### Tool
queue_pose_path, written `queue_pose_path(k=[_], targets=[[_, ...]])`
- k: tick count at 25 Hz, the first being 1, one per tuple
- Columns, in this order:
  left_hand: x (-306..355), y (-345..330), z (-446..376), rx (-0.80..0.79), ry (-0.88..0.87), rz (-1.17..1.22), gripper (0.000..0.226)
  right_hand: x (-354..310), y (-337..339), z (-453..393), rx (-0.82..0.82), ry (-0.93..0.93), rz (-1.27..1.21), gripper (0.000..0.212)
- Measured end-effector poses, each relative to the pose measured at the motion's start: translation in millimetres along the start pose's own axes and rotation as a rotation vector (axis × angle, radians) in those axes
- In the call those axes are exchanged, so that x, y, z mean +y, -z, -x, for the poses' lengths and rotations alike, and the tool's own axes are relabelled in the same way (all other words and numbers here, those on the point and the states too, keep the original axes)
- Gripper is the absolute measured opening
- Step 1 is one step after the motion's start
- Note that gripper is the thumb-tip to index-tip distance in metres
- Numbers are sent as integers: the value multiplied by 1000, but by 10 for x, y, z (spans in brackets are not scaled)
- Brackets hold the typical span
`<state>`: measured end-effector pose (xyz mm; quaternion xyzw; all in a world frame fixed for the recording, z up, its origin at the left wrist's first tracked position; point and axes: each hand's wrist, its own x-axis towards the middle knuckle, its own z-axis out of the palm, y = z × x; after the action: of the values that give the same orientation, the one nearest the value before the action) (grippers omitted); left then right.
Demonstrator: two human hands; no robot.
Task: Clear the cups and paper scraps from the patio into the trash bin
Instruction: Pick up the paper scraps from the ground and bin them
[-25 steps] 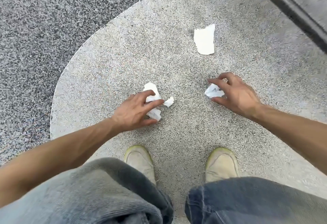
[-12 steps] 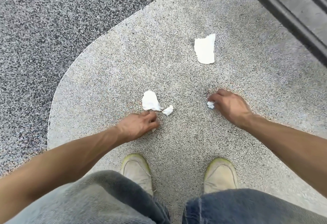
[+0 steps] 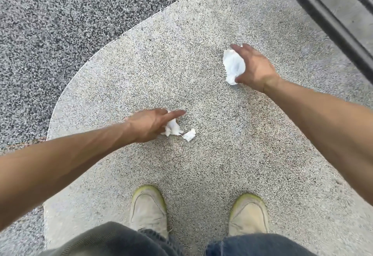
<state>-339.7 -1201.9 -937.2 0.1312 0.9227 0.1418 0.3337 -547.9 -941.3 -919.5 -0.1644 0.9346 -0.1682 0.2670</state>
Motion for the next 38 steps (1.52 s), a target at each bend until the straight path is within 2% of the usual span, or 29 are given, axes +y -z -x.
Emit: queue_pose_path(k=[1, 3, 4, 6, 10, 13, 15, 17, 21, 23, 27, 29, 31, 34, 38], targets=[[-10, -52, 0, -6, 25, 38, 52, -20, -5, -66, -34, -12, 24, 100], [-45, -157, 7, 69, 24, 121, 85, -9, -37, -191, -52, -49, 16, 85], [-72, -216, 20, 130, 11, 86, 83, 13, -66, -235, -25, -55, -2, 73], [-70, -247, 53, 222, 17, 3, 64, 39, -128, -281, 82, -37, -12, 50], [-5, -299, 103, 228, 168, 79, 65, 53, -201, -194, 212, -107, -16, 20], [140, -211, 115, 254, 134, 127, 34, -64, -289, 17, 142, -47, 19, 17], [266, -176, 112, 222, -2, 130, 21, -159, -366, 198, 32, 75, 57, 20], [395, -169, 112, 206, -132, 46, 11, -212, -412, 392, 13, 143, 65, 23], [555, -276, -49, 161, -195, -63, 27, -96, -481, 748, 40, 124, 52, 23], [588, -342, -155, 159, -220, -83, 28, 45, -524, 928, 11, 95, 37, 22], [582, -288, -211, 113, -80, -92, 14, 254, -559, 1128, -55, 42, 39, 16], [577, -95, -161, 117, -3, -55, 16, 263, -473, 1201, -26, -1, 27, 16], [638, 212, 28, 121, 158, 39, 20, 130, -268, 1347, -3, -20, -22, 18], [806, 783, 574, 218, 335, 145, 3, -272, 250, 1663, -23, 26, -32, 17], [1146, 1810, 1459, 323, 416, 287, 23, -990, 1363, 2169, 9, 41, -18, 18]])
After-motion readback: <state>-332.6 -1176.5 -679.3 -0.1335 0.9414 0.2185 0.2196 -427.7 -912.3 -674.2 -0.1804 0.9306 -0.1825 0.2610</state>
